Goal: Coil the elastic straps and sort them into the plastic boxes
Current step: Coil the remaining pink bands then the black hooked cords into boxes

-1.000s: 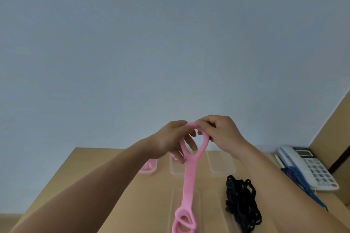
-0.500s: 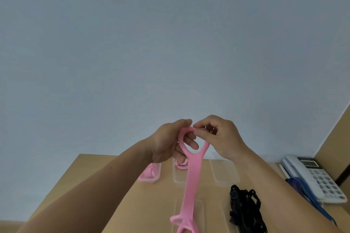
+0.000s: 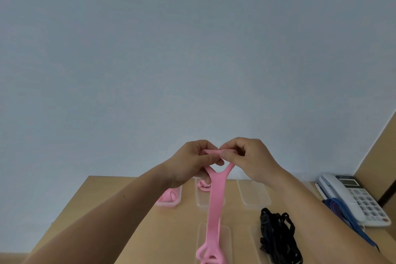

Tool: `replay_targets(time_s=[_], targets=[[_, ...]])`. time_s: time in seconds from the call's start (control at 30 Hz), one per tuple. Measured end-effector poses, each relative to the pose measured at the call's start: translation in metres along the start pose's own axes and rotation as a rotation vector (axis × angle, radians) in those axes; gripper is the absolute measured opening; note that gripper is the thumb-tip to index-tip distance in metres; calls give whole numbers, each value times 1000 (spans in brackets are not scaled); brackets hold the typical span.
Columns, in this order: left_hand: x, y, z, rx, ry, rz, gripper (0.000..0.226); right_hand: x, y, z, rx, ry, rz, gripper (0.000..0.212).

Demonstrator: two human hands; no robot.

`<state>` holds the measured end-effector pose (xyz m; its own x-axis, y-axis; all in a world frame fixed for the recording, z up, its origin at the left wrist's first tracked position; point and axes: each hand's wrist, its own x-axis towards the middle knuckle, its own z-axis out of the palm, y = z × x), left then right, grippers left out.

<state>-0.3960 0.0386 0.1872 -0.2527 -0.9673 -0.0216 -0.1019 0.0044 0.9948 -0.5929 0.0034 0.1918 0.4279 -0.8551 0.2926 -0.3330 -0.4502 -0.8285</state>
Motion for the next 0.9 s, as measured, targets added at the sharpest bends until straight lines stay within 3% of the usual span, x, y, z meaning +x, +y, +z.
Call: replay_targets(time_s=[0.23,0.43,0.7,0.9], targets=[[2,6,-5,-209,-78,-217,16,0,7,9,-105,109,-162,18],[9,5,-2,-294,-39,-207,22,3,17,12,-245,147,-360,16],[15,1,-2,-250,14,-139,5,4,31,8,-119,128,-313,14],[22,0,4,-190,50,-80,9,5,32,2,-66,114,-254,8]])
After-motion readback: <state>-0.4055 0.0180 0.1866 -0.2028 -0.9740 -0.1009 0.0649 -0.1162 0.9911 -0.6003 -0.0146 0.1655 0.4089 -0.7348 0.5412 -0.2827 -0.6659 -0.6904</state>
